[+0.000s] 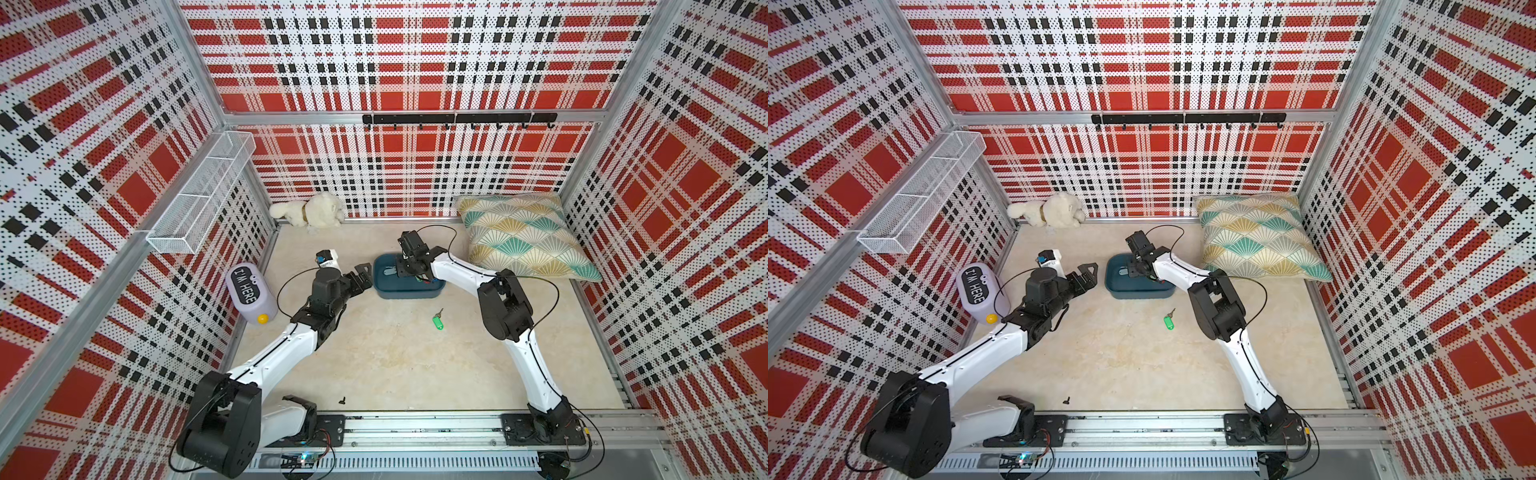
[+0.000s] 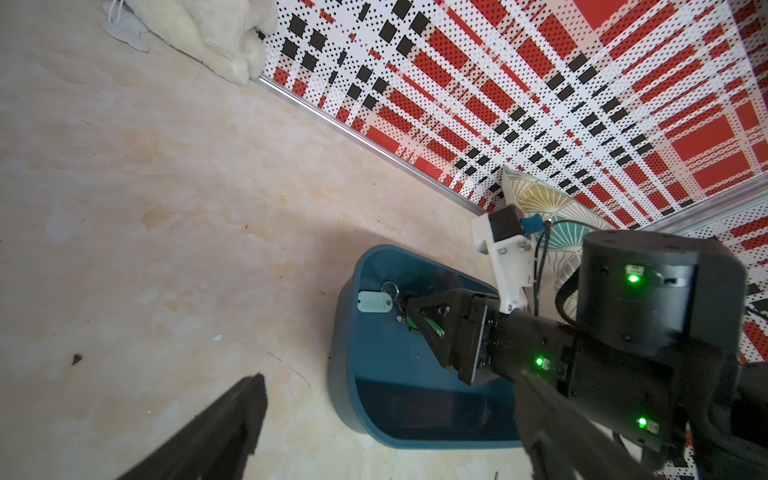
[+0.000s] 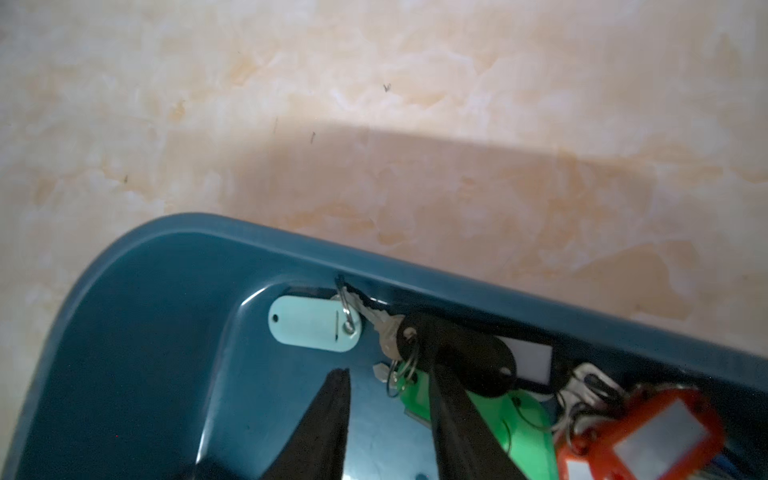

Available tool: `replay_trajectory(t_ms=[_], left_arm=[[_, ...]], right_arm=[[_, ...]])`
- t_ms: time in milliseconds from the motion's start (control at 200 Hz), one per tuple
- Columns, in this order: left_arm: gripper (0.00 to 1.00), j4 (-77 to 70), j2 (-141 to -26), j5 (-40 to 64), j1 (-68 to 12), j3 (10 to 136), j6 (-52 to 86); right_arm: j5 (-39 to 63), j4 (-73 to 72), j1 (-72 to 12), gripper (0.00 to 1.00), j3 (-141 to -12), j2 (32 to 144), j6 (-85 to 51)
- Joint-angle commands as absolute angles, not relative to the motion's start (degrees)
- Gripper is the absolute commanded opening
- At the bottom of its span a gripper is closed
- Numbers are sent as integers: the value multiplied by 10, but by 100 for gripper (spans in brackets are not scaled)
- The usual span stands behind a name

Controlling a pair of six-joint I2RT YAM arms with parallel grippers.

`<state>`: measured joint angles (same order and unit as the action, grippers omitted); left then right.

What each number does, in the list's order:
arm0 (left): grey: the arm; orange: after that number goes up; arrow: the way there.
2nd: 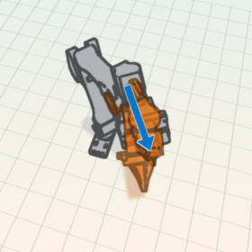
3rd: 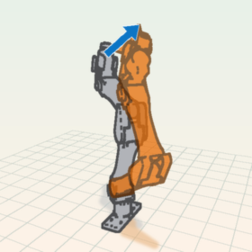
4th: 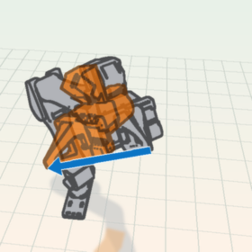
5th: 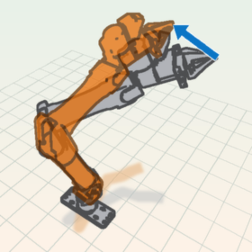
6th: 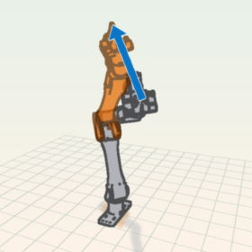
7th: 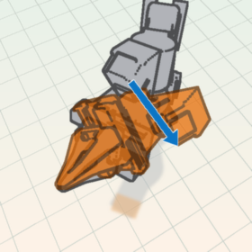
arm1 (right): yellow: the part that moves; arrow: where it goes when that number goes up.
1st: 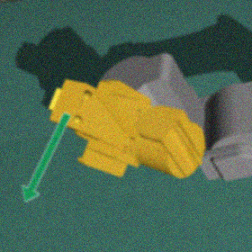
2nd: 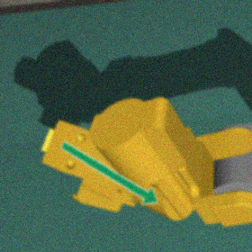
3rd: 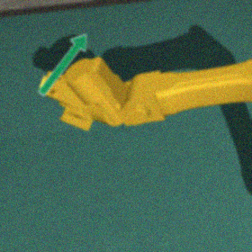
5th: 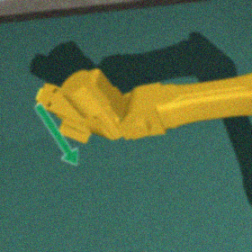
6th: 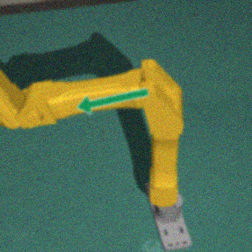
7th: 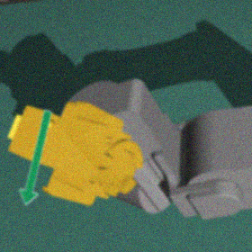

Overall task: Take the keys out of the storage box
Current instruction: Pick up the key from the storage box.

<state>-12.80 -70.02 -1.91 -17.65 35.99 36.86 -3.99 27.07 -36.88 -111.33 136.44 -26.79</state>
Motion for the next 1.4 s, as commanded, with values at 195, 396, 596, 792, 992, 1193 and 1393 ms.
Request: replay_trajectory(t_ms=[195,396,596,792,992,1193,1393], left_arm=[[99,-135,-702,-18,-169,350,357],[99,-134,-701,-18,-166,348,356],[99,-134,-697,-17,-163,348,355],[99,-138,-695,-10,-162,346,356],[99,-142,-687,-6,-167,342,359],[99,-144,-676,-8,-181,341,358],[99,-139,-677,-25,-209,354,350]], right_arm=[[-46,288,-369,22,-1148,1400,-274],[-47,288,-369,5,-1155,1395,-272],[-48,300,-369,0,-1169,1370,-262],[-53,288,-369,0,-1128,1303,-255],[-48,278,-369,0,-1081,1242,-250],[-21,282,-382,0,-1018,1141,-231],[-34,261,-432,0,-814,924,-221]])
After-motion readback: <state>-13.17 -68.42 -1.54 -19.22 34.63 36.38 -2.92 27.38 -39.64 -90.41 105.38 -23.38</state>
